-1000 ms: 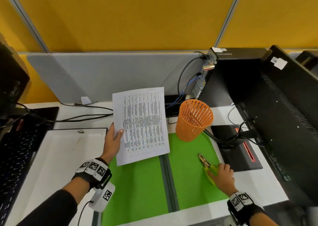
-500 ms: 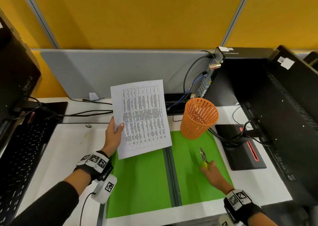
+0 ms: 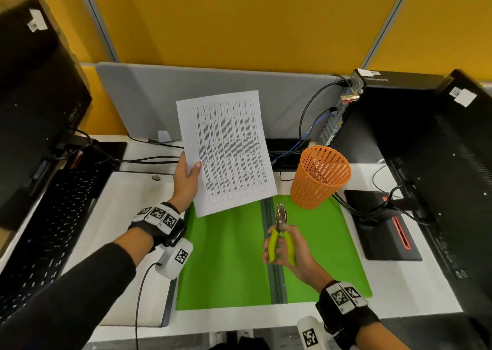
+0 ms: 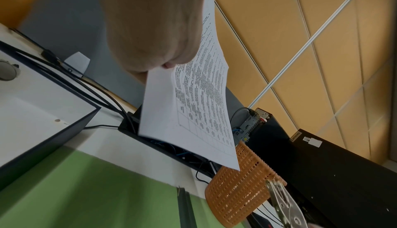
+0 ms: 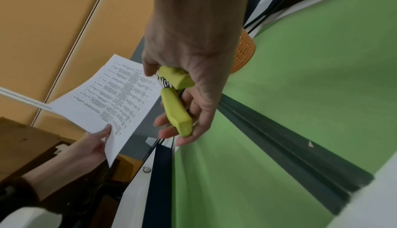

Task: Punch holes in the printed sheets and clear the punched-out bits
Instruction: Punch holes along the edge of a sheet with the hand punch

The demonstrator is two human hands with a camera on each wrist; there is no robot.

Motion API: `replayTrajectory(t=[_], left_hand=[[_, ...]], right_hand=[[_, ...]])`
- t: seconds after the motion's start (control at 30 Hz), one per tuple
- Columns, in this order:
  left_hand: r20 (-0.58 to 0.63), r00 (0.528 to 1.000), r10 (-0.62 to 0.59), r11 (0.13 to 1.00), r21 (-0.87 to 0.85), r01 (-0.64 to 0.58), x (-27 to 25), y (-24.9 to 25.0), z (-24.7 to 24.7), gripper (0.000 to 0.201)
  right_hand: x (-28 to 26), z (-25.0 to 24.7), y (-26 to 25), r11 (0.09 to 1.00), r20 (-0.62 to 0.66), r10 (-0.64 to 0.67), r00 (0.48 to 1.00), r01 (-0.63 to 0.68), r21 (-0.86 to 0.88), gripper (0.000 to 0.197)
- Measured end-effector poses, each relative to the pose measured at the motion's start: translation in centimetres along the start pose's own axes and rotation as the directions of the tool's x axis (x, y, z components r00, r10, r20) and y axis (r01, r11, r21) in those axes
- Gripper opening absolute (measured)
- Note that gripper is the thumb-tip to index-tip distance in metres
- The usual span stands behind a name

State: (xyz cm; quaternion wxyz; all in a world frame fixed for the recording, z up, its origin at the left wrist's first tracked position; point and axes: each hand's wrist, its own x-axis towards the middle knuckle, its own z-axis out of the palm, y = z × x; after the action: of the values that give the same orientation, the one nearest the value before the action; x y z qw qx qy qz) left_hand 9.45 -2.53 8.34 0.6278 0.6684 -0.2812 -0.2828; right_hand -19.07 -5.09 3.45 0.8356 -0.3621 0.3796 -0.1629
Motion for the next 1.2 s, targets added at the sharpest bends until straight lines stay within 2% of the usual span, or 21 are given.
replayTrajectory(t=[0.13,0.33,0.67,0.93,1.2], left_hand=[[-0.044,0.999,0.003,1.000,-0.016,-0.003,-0.7,0.6,-0.2,0.045],[-0.096,0.995,0.009,1.000,-0.010,-0.010,-2.7,1.1,0.5,0.044],[-0.060,0.998,0.018,0.999,-0.032,-0.020,-3.2,1.6,2.0,0.044],[-0.037,0.999,0.026,0.999,-0.025,-0.027,-3.3,1.4,2.2,0.045],[-0.068,0.997,0.022,0.999,-0.045,-0.025,-3.1,1.3,1.7,0.044]], right_hand=[[0.1,1.1,1.4,0.999,0.107,0.034,0.994,-0.031,-0.028,0.035],[0.1,2.6,3.2,0.993,0.159,0.056,0.986,-0.038,-0.113,0.035],[0.1,5.2,4.2,0.924,0.114,-0.012,0.993,0.054,-0.379,0.024],[0.8,6.6,4.0,0.901,0.065,-0.043,0.997,0.067,-0.429,0.021],[0.9,6.9,4.3,0.880,0.046,-0.050,0.998,0.066,-0.470,0.020]])
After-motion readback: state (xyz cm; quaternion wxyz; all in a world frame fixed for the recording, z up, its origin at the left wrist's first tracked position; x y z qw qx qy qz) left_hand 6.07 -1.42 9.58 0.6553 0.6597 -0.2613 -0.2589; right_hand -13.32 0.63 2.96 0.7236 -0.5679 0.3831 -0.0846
